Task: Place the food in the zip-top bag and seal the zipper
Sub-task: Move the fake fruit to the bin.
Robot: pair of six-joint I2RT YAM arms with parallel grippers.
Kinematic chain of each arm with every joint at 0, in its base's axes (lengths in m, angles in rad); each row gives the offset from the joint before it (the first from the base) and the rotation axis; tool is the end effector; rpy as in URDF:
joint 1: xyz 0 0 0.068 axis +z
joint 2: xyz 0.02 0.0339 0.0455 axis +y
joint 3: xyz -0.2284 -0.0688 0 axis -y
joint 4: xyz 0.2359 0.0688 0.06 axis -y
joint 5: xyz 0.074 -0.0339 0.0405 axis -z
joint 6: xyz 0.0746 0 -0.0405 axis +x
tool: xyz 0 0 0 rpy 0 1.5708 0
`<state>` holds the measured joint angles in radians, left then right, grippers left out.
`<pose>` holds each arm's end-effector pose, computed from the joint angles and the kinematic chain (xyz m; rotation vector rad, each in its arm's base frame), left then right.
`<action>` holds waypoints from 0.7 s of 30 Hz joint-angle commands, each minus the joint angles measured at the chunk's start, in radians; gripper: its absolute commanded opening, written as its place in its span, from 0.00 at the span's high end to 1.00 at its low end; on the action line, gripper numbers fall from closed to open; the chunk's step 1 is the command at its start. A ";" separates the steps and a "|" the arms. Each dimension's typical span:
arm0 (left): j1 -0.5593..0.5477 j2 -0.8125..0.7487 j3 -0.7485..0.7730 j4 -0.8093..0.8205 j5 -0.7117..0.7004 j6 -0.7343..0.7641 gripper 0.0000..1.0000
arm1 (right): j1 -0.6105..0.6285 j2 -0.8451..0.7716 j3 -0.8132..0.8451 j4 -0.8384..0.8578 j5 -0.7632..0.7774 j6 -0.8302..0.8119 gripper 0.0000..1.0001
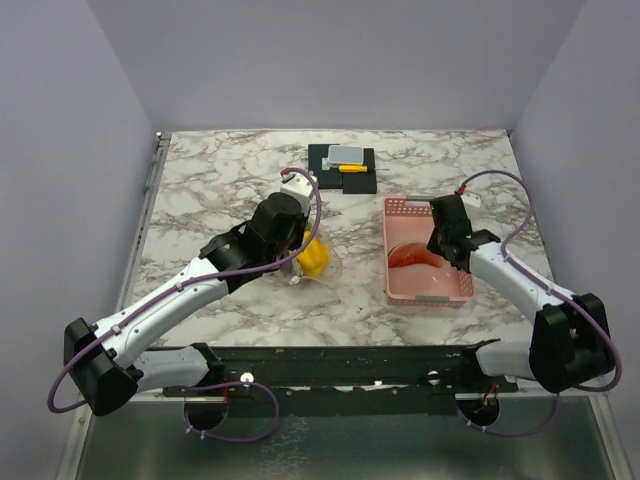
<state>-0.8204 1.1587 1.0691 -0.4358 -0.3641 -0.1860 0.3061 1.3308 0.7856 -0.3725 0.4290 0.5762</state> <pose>0.2194 -0.1963 0.2894 0.4340 2.0212 -0.2396 0.2808 0.0562 0.1517 0.4934 2.3297 -0.1244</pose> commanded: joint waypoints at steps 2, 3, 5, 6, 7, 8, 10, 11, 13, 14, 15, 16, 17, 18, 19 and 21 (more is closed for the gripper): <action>-0.006 -0.030 -0.005 0.031 0.024 -0.010 1.00 | -0.004 -0.090 -0.006 -0.112 -0.025 -0.035 0.60; -0.006 -0.030 -0.005 0.031 0.024 -0.010 1.00 | -0.004 -0.100 -0.010 -0.119 -0.039 -0.045 0.54; -0.006 -0.030 -0.005 0.031 0.025 -0.010 1.00 | -0.004 -0.113 -0.028 -0.120 -0.072 -0.065 0.43; -0.005 -0.030 -0.005 0.031 0.027 -0.011 1.00 | -0.004 -0.115 -0.036 -0.120 -0.084 -0.067 0.39; -0.006 -0.029 -0.005 0.031 0.029 -0.011 1.00 | -0.004 -0.114 -0.043 -0.115 -0.104 -0.070 0.36; -0.005 -0.028 -0.005 0.031 0.030 -0.012 1.00 | -0.004 -0.108 -0.051 -0.100 -0.123 -0.077 0.32; -0.006 -0.027 -0.005 0.031 0.033 -0.011 1.00 | -0.004 -0.076 -0.058 -0.076 -0.141 -0.086 0.29; -0.006 -0.025 -0.005 0.031 0.034 -0.012 1.00 | -0.005 -0.053 -0.057 -0.072 -0.144 -0.091 0.29; -0.006 -0.025 -0.005 0.031 0.039 -0.010 1.00 | -0.004 -0.019 -0.056 -0.051 -0.154 -0.110 0.29; -0.006 -0.026 -0.004 0.031 0.040 -0.010 1.00 | -0.004 -0.011 -0.059 -0.033 -0.161 -0.117 0.29; -0.006 -0.028 -0.003 0.031 0.040 -0.010 1.00 | -0.005 -0.007 -0.065 -0.016 -0.168 -0.123 0.29; -0.006 -0.028 -0.004 0.031 0.040 -0.009 1.00 | -0.004 -0.006 -0.069 -0.001 -0.178 -0.131 0.29; -0.006 -0.030 -0.004 0.031 0.040 -0.008 1.00 | -0.005 -0.004 -0.073 0.008 -0.189 -0.139 0.29; -0.006 -0.031 -0.005 0.031 0.039 -0.007 1.00 | -0.004 -0.001 -0.073 0.012 -0.197 -0.143 0.29; -0.006 -0.031 -0.005 0.031 0.039 -0.006 1.00 | -0.004 0.002 -0.072 0.009 -0.208 -0.146 0.30; -0.006 -0.030 -0.005 0.031 0.041 -0.006 1.00 | -0.004 0.014 -0.067 -0.005 -0.229 -0.150 0.30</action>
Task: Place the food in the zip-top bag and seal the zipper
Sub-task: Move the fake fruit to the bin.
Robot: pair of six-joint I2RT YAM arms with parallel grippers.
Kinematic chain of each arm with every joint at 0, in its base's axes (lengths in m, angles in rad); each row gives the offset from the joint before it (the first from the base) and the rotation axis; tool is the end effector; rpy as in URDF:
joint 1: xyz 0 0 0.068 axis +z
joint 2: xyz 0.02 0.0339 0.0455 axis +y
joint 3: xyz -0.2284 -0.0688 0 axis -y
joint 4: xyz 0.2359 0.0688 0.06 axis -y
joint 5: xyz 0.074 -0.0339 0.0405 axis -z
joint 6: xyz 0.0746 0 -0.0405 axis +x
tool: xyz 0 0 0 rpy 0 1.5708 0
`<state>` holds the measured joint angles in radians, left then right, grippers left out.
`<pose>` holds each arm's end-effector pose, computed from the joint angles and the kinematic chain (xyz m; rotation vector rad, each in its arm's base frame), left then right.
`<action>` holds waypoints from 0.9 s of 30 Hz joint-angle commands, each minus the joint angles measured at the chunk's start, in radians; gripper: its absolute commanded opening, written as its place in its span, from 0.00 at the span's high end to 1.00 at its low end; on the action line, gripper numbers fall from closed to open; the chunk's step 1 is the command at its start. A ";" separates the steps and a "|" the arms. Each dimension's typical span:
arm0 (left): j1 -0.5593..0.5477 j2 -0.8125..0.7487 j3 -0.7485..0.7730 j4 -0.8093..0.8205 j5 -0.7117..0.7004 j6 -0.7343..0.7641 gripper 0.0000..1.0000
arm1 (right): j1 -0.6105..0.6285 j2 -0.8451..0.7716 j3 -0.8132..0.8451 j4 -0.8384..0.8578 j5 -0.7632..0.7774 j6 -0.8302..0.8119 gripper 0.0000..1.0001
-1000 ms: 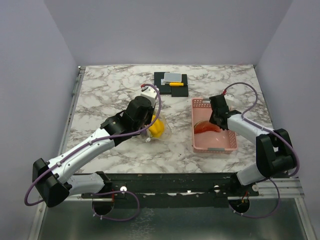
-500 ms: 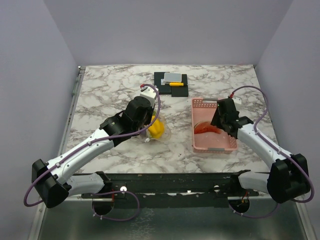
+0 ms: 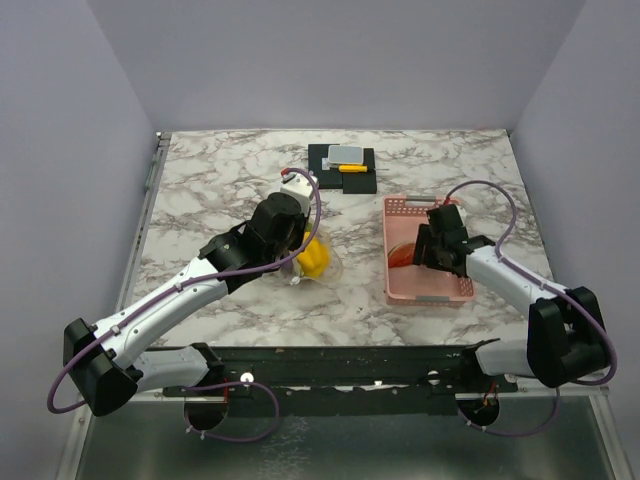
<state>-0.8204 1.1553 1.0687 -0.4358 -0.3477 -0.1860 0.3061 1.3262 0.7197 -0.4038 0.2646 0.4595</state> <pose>0.2183 -0.1969 0.2899 0.4435 2.0210 -0.2572 0.2636 0.0629 0.1263 0.2901 2.5117 -0.0403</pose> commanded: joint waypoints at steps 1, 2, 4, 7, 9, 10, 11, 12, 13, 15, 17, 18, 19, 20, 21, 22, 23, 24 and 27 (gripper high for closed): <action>-0.006 -0.026 -0.003 0.031 0.026 -0.006 1.00 | -0.005 0.024 0.002 0.015 -0.068 -0.031 0.31; -0.006 -0.025 -0.003 0.031 0.028 -0.007 1.00 | -0.004 0.028 0.005 0.008 -0.072 -0.023 0.33; -0.006 -0.025 -0.002 0.031 0.033 -0.006 1.00 | -0.004 0.026 -0.001 0.012 -0.102 -0.014 0.36; -0.006 -0.023 -0.003 0.031 0.031 -0.006 1.00 | -0.004 0.009 -0.010 0.015 -0.148 -0.002 0.42; -0.005 -0.021 -0.003 0.031 0.029 -0.006 1.00 | -0.004 -0.003 -0.021 0.018 -0.182 0.005 0.48; -0.006 -0.020 -0.003 0.031 0.029 -0.006 1.00 | -0.004 -0.008 -0.029 0.024 -0.208 0.004 0.52; -0.005 -0.019 -0.003 0.031 0.029 -0.005 1.00 | -0.004 -0.012 -0.036 0.029 -0.229 0.008 0.56; -0.006 -0.018 -0.003 0.030 0.029 -0.004 1.00 | -0.004 -0.013 -0.044 0.036 -0.241 0.014 0.63; -0.006 -0.018 -0.002 0.029 0.028 -0.004 1.00 | -0.004 -0.011 -0.053 0.046 -0.246 0.020 0.69; -0.005 -0.019 -0.003 0.029 0.025 -0.005 1.00 | -0.004 0.001 -0.065 0.061 -0.248 0.038 0.81; -0.006 -0.019 -0.003 0.029 0.019 -0.005 1.00 | -0.004 0.017 -0.068 0.080 -0.257 0.050 0.94; -0.006 -0.019 -0.003 0.029 0.016 -0.005 1.00 | -0.003 0.023 -0.071 0.094 -0.280 0.057 0.98; -0.006 -0.019 -0.003 0.030 0.014 -0.004 1.00 | -0.002 0.028 -0.074 0.108 -0.293 0.067 0.99; -0.006 -0.018 -0.003 0.029 0.012 -0.005 1.00 | -0.003 0.035 -0.078 0.125 -0.309 0.075 0.99; -0.005 -0.016 -0.003 0.029 0.012 -0.004 1.00 | -0.002 0.042 -0.078 0.143 -0.325 0.081 0.99; -0.005 -0.016 -0.003 0.029 0.012 -0.004 1.00 | -0.002 0.055 -0.074 0.159 -0.336 0.089 0.99; -0.005 -0.014 -0.003 0.029 0.012 -0.005 1.00 | 0.001 0.067 -0.069 0.167 -0.345 0.096 0.99; -0.005 -0.014 -0.003 0.029 0.012 -0.004 1.00 | 0.005 0.080 -0.063 0.177 -0.350 0.103 0.99; -0.006 -0.013 -0.003 0.028 0.009 -0.003 1.00 | 0.015 0.122 -0.044 0.199 -0.351 0.120 0.99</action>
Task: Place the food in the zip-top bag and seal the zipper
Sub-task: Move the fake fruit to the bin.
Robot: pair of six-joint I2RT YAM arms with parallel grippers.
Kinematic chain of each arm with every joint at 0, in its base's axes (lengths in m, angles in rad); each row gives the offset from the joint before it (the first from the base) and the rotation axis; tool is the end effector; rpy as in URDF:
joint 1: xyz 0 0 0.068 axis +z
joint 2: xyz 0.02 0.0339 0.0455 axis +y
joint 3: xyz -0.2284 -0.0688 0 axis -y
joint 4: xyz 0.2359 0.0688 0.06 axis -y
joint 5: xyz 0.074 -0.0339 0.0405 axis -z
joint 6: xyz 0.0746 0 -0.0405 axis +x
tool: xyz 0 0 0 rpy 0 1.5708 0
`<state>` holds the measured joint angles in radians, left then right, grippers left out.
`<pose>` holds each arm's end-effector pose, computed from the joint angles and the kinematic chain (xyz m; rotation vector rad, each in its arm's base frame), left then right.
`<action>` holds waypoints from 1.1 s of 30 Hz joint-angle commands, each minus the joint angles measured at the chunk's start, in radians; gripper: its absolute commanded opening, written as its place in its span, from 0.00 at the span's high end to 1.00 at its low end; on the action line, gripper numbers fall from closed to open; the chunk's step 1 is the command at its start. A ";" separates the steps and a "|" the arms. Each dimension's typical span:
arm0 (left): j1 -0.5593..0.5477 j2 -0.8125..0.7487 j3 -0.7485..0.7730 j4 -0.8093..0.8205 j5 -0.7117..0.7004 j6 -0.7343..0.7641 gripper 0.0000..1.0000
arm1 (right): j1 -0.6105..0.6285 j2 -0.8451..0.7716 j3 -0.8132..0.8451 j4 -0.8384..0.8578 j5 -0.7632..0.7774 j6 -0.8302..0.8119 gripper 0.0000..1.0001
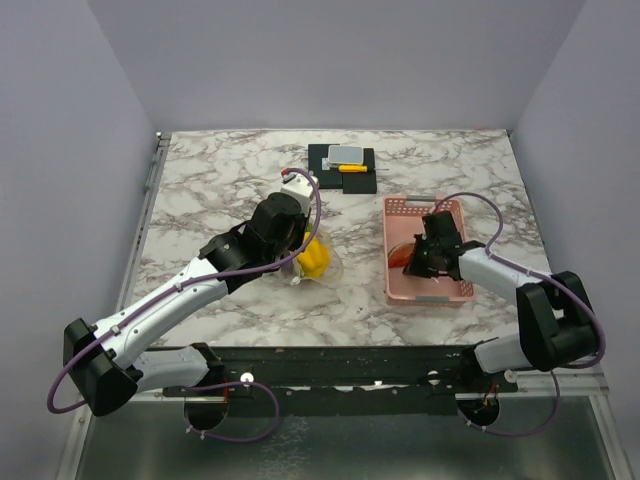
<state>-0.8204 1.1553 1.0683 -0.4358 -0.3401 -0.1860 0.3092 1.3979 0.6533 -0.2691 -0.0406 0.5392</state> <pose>0.2181 -0.1974 0.2897 0.4486 2.0223 -0.2644 0.2595 0.0861 0.0967 0.2863 2.6118 0.3579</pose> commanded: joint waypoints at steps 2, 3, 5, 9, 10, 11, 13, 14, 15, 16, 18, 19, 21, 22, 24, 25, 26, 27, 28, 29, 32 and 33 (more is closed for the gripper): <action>-0.004 -0.012 -0.004 0.028 0.000 -0.003 1.00 | 0.017 0.079 0.033 0.077 -0.047 0.052 0.99; -0.004 -0.012 -0.004 0.028 -0.002 -0.003 1.00 | 0.019 0.089 0.036 0.085 -0.046 0.059 0.99; -0.005 -0.011 -0.003 0.028 -0.003 -0.002 1.00 | 0.021 0.104 0.039 0.105 -0.039 0.077 0.99; -0.004 -0.008 -0.002 0.026 -0.006 -0.001 1.00 | 0.022 0.133 0.056 0.128 0.001 0.117 0.99; -0.004 -0.008 -0.002 0.026 -0.007 0.001 1.00 | 0.022 0.143 0.063 0.128 0.018 0.131 0.99; -0.004 -0.008 -0.002 0.027 -0.008 0.001 1.00 | 0.022 0.151 0.071 0.128 0.034 0.144 0.99; -0.004 -0.007 -0.002 0.025 -0.009 0.003 1.00 | 0.022 0.164 0.089 0.125 0.105 0.181 0.99; -0.004 -0.007 -0.002 0.025 -0.011 0.003 1.00 | 0.022 0.172 0.098 0.123 0.137 0.197 0.99; -0.005 -0.005 -0.002 0.025 -0.011 0.002 1.00 | 0.022 0.181 0.109 0.122 0.167 0.211 0.99; -0.004 -0.005 -0.002 0.025 -0.012 0.004 1.00 | 0.021 0.195 0.120 0.120 0.197 0.226 0.99; -0.004 -0.004 -0.002 0.025 -0.014 0.004 1.00 | 0.022 0.226 0.155 0.105 0.249 0.254 0.99; -0.004 -0.004 -0.002 0.025 -0.015 0.003 1.00 | 0.022 0.241 0.175 0.099 0.271 0.263 0.99; -0.005 -0.003 -0.003 0.025 -0.019 0.004 1.00 | 0.021 0.271 0.206 0.097 0.292 0.274 0.99; -0.005 -0.003 -0.004 0.024 -0.019 0.005 1.00 | 0.022 0.285 0.221 0.094 0.303 0.278 0.99; -0.004 -0.003 -0.004 0.024 -0.022 0.006 1.00 | 0.022 0.310 0.259 0.079 0.325 0.284 0.99; -0.004 -0.003 -0.004 0.023 -0.022 0.005 1.00 | 0.022 0.320 0.277 0.069 0.330 0.278 0.99; -0.004 -0.003 -0.004 0.023 -0.022 0.006 1.00 | 0.022 0.326 0.295 0.055 0.330 0.270 0.99; -0.004 -0.003 -0.004 0.024 -0.022 0.006 1.00 | 0.022 0.327 0.308 0.041 0.328 0.260 0.99; -0.005 -0.003 -0.004 0.023 -0.022 0.005 1.00 | 0.022 0.319 0.313 0.031 0.323 0.247 0.99; -0.005 -0.004 -0.002 0.023 -0.021 0.006 1.00 | 0.022 0.305 0.309 0.029 0.318 0.237 0.99; -0.005 -0.006 -0.001 0.023 -0.015 0.005 1.00 | 0.022 0.240 0.280 0.028 0.300 0.197 0.95; -0.005 -0.010 -0.001 0.023 -0.014 0.006 1.00 | 0.021 0.213 0.267 0.027 0.295 0.184 0.93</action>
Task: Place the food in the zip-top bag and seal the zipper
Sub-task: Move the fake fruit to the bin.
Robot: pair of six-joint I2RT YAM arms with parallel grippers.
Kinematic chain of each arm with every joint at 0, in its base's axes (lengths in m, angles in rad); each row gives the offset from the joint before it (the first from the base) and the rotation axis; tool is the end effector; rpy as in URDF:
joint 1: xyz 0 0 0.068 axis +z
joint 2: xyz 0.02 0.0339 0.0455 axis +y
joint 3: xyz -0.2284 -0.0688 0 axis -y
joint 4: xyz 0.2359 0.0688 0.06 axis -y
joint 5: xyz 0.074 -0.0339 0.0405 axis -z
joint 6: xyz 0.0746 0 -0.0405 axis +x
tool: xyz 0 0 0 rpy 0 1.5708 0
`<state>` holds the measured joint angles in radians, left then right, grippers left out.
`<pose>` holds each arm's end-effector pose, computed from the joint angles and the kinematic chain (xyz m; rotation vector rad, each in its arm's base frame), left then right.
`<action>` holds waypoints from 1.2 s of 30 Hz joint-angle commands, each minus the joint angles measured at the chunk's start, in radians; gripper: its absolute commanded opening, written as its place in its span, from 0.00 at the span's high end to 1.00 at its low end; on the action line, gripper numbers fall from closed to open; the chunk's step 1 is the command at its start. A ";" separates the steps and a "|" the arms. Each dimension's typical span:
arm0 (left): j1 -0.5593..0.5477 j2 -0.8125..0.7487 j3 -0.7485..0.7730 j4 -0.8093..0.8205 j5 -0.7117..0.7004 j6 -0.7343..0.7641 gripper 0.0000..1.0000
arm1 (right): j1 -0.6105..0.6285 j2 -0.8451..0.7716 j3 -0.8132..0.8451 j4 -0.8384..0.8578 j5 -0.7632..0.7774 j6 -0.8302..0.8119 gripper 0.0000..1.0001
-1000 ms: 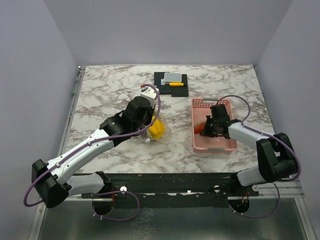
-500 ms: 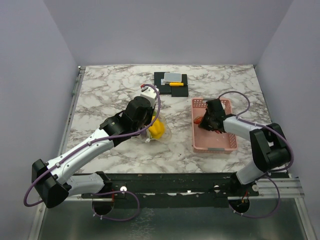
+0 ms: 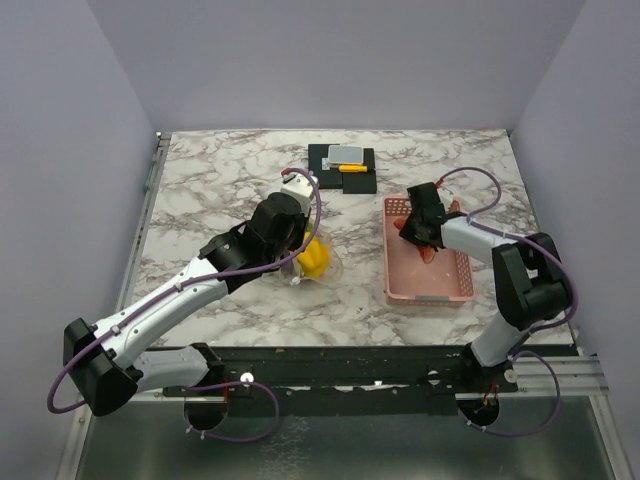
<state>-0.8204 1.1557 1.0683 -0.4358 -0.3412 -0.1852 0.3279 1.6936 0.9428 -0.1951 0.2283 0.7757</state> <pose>0.2181 -0.1974 0.2896 0.4489 2.0223 -0.2626 0.3341 0.0958 0.1042 0.6424 2.4060 0.1785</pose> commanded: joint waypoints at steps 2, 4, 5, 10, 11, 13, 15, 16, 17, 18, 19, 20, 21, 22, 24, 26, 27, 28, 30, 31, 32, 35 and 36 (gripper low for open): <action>-0.004 -0.010 -0.001 0.023 -0.010 0.005 1.00 | 0.003 -0.133 -0.041 -0.057 0.007 -0.083 0.88; -0.005 -0.009 0.002 0.022 -0.008 0.005 1.00 | 0.003 -0.187 -0.052 -0.087 0.006 -0.102 0.81; -0.005 -0.010 0.001 0.021 -0.006 0.004 1.00 | 0.003 -0.207 -0.056 -0.106 0.008 -0.115 0.78; -0.004 -0.015 0.001 0.021 -0.005 0.002 1.00 | 0.002 -0.299 -0.074 -0.208 0.046 -0.162 0.62; -0.004 -0.016 0.001 0.022 -0.004 0.003 1.00 | 0.002 -0.316 -0.079 -0.224 0.055 -0.169 0.60; -0.005 -0.016 0.001 0.022 -0.003 0.002 1.00 | 0.002 -0.336 -0.088 -0.258 0.096 -0.178 0.49; -0.005 -0.015 0.001 0.020 -0.002 0.002 1.00 | 0.002 -0.341 -0.099 -0.281 0.128 -0.183 0.42; -0.005 -0.014 0.002 0.022 0.000 0.001 1.00 | 0.002 -0.338 -0.106 -0.290 0.141 -0.185 0.38; -0.004 -0.014 0.002 0.021 0.001 0.000 1.00 | 0.002 -0.336 -0.114 -0.290 0.145 -0.192 0.36; -0.005 -0.014 0.002 0.022 0.002 0.001 1.00 | 0.001 -0.334 -0.124 -0.285 0.150 -0.201 0.35; -0.005 -0.014 0.002 0.021 0.002 0.000 1.00 | 0.002 -0.329 -0.130 -0.280 0.154 -0.205 0.32; -0.005 -0.014 0.002 0.022 0.002 0.000 1.00 | 0.002 -0.324 -0.137 -0.271 0.150 -0.215 0.31; -0.005 -0.014 0.002 0.022 0.002 0.000 1.00 | 0.001 -0.315 -0.143 -0.259 0.144 -0.231 0.31; -0.004 -0.014 0.002 0.022 0.002 0.001 1.00 | 0.001 -0.305 -0.148 -0.249 0.138 -0.244 0.31; -0.005 -0.015 0.002 0.022 0.002 0.000 1.00 | -0.001 -0.281 -0.157 -0.222 0.127 -0.263 0.31; -0.005 -0.014 0.001 0.022 0.002 0.001 1.00 | -0.004 -0.248 -0.146 -0.209 0.115 -0.278 0.31; -0.004 -0.014 0.001 0.022 0.002 0.001 1.00 | -0.006 -0.232 -0.135 -0.214 0.117 -0.279 0.31; -0.004 -0.015 0.001 0.022 0.002 0.001 1.00 | -0.007 -0.218 -0.124 -0.212 0.118 -0.282 0.31; -0.004 -0.016 0.001 0.022 0.002 0.000 1.00 | -0.007 -0.196 -0.103 -0.209 0.125 -0.287 0.31; -0.004 -0.016 0.001 0.022 0.002 0.002 1.00 | -0.010 -0.183 -0.094 -0.208 0.127 -0.288 0.32; -0.004 -0.016 0.001 0.022 0.002 0.003 1.00 | -0.012 -0.171 -0.084 -0.210 0.131 -0.288 0.32; -0.004 -0.018 0.001 0.022 0.001 0.002 1.00 | -0.025 -0.132 -0.063 -0.211 0.128 -0.288 0.34; -0.005 -0.018 0.001 0.022 0.001 0.002 1.00 | -0.028 -0.123 -0.059 -0.209 0.131 -0.288 0.34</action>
<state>-0.8204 1.1557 1.0683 -0.4362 -0.3405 -0.1852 0.3180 1.5333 0.8398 -0.4179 0.3294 0.5034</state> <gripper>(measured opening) 0.003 0.668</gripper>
